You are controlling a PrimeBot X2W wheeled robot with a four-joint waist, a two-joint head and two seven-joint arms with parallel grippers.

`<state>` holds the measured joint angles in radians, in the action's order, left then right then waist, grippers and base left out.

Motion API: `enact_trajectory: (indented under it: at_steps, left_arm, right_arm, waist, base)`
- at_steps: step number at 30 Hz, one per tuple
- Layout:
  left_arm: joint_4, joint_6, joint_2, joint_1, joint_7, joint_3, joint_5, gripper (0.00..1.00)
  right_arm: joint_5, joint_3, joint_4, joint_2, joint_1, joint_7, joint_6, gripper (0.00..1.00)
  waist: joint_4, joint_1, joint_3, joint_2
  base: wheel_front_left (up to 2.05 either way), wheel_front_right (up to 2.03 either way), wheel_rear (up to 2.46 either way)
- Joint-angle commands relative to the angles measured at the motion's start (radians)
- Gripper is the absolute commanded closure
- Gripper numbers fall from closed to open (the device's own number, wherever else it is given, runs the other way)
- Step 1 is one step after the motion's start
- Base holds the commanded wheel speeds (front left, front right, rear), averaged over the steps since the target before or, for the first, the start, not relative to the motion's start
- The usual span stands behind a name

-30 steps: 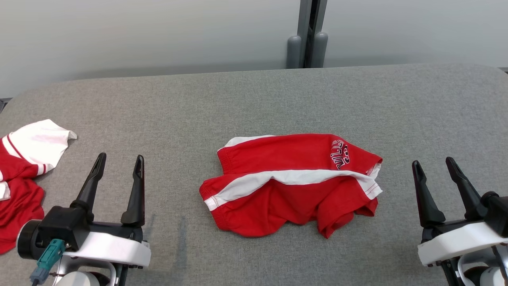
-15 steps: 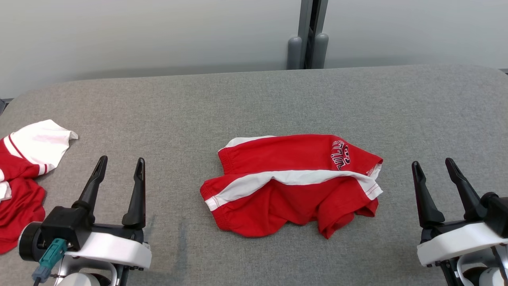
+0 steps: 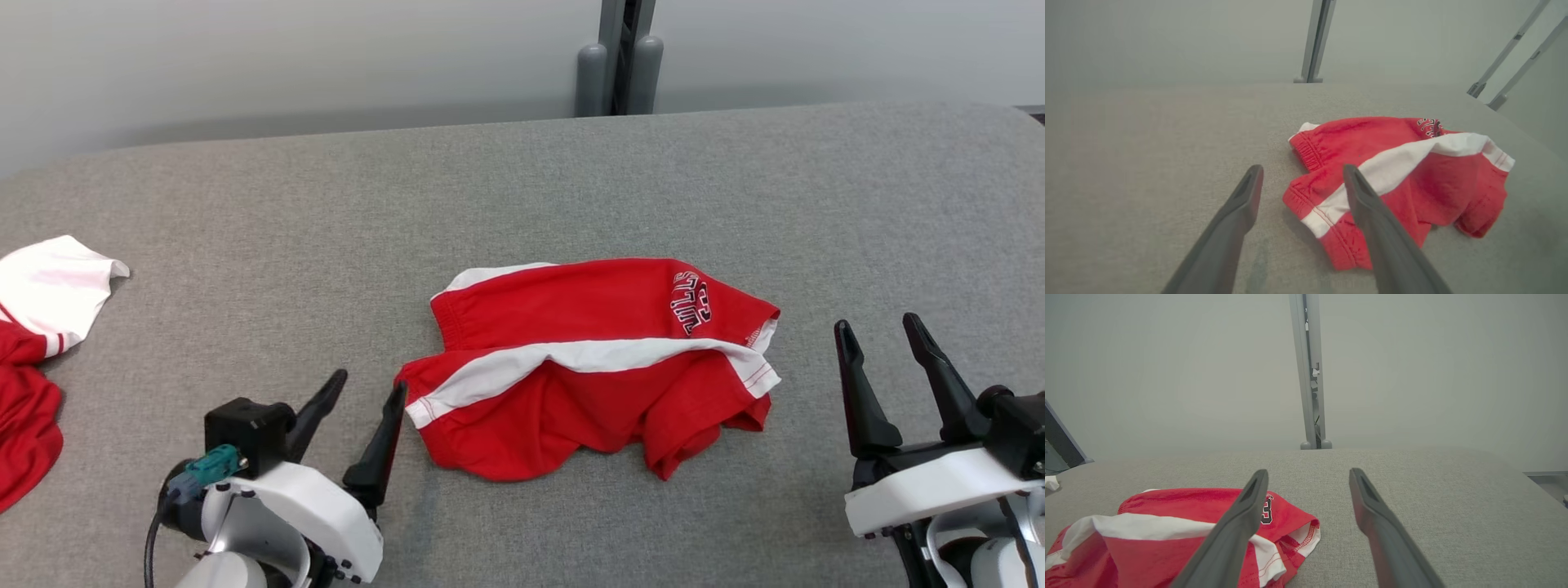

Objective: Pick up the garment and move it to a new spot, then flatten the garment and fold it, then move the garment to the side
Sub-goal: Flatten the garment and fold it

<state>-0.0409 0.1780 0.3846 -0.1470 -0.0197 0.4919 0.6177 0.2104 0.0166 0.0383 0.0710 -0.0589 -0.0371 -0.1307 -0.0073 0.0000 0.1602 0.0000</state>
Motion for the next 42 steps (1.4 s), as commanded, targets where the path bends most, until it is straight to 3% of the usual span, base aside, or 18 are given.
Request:
enact_trajectory:
  at_steps: [1,5,16,17,18,19,20,26,35,36,37,38,39,42]
  left_arm:
    - [0.027,-0.018,-0.006,-0.012,-0.025,0.007,0.026,0.0]
    - [0.133,-0.082,-0.032,-0.033,-0.088,0.021,0.113,0.0]
    - [0.275,-0.149,-0.055,-0.083,-0.091,0.009,0.175,0.0]
    - [0.279,-0.153,-0.054,-0.089,-0.088,0.009,0.176,0.44]
    - [0.279,-0.153,-0.054,-0.089,-0.088,0.009,0.176,0.44]
    - [0.282,-0.156,-0.057,-0.092,-0.083,0.007,0.179,0.66]
    - [0.286,-0.16,-0.058,-0.094,-0.08,0.006,0.181,1.0]
    - [0.295,-0.169,-0.056,-0.106,-0.068,0.009,0.177,1.0]
    - [0.307,-0.173,-0.064,-0.12,-0.06,0.02,0.173,1.0]
    - [0.308,-0.175,-0.065,-0.121,-0.059,0.02,0.173,1.0]
    - [0.309,-0.176,-0.066,-0.123,-0.057,0.022,0.173,1.0]
    - [0.309,-0.175,-0.066,-0.124,-0.054,0.022,0.173,1.0]
    - [0.307,-0.175,-0.066,-0.124,-0.049,0.021,0.171,1.0]
    - [0.296,-0.169,-0.061,-0.127,-0.031,0.018,0.159,1.0]
  right_arm:
    - [0.006,-0.005,-0.006,0.002,-0.016,-0.009,0.0,0.0]
    - [0.011,-0.017,-0.023,-0.002,-0.029,-0.02,0.0,0.0]
    - [0.034,-0.022,-0.051,0.01,-0.033,-0.031,0.0,0.0]
    - [0.038,-0.03,-0.053,0.014,-0.029,-0.024,0.0,0.0]
    - [0.038,-0.03,-0.053,0.014,-0.029,-0.024,0.0,0.0]
    - [0.042,-0.036,-0.054,0.016,-0.025,-0.02,0.0,0.0]
    - [0.047,-0.044,-0.056,0.02,-0.021,-0.015,0.0,0.0]
    - [0.09,-0.122,-0.092,0.052,-0.04,0.009,0.0,0.0]
    - [0.148,-0.28,-0.264,0.112,-0.15,0.009,0.0,0.0]
    - [0.154,-0.295,-0.279,0.117,-0.162,0.003,0.0,0.2]
    - [0.161,-0.301,-0.294,0.12,-0.171,-0.005,0.0,0.51]
    - [0.167,-0.308,-0.306,0.122,-0.178,-0.011,0.0,0.71]
    - [0.172,-0.315,-0.314,0.124,-0.183,-0.019,0.0,1.0]
    - [0.184,-0.336,-0.324,0.138,-0.2,-0.038,0.0,1.0]
  waist:
    - [-0.014,0.0,0.014,0.0]
    - [-0.043,0.0,0.041,0.0]
    - [-0.081,0.0,0.09,0.0]
    - [-0.081,0.0,0.093,0.0]
    - [-0.081,0.0,0.093,0.0]
    - [-0.082,0.0,0.094,0.0]
    - [-0.082,0.0,0.095,0.0]
    - [-0.069,0.0,0.101,0.0]
    - [-0.038,0.0,0.1,0.0]
    - [-0.035,0.0,0.099,0.0]
    - [-0.031,0.0,0.098,0.0]
    - [-0.028,0.0,0.097,0.0]
    - [-0.026,0.0,0.096,0.0]
    - [-0.023,0.0,0.093,0.0]
  base:
    - [0.0,0.0,0.0]
    - [0.0,0.0,0.0]
    - [0.0,0.0,0.0]
    - [0.0,0.0,0.0]
    - [0.0,0.0,0.0]
    - [0.0,0.0,0.0]
    - [0.0,0.0,0.0]
    - [0.0,0.0,0.0]
    - [0.0,0.0,0.0]
    - [0.0,0.0,0.0]
    - [0.0,0.0,0.0]
    - [0.0,0.0,0.0]
    - [0.0,0.0,0.0]
    - [0.0,0.0,0.0]
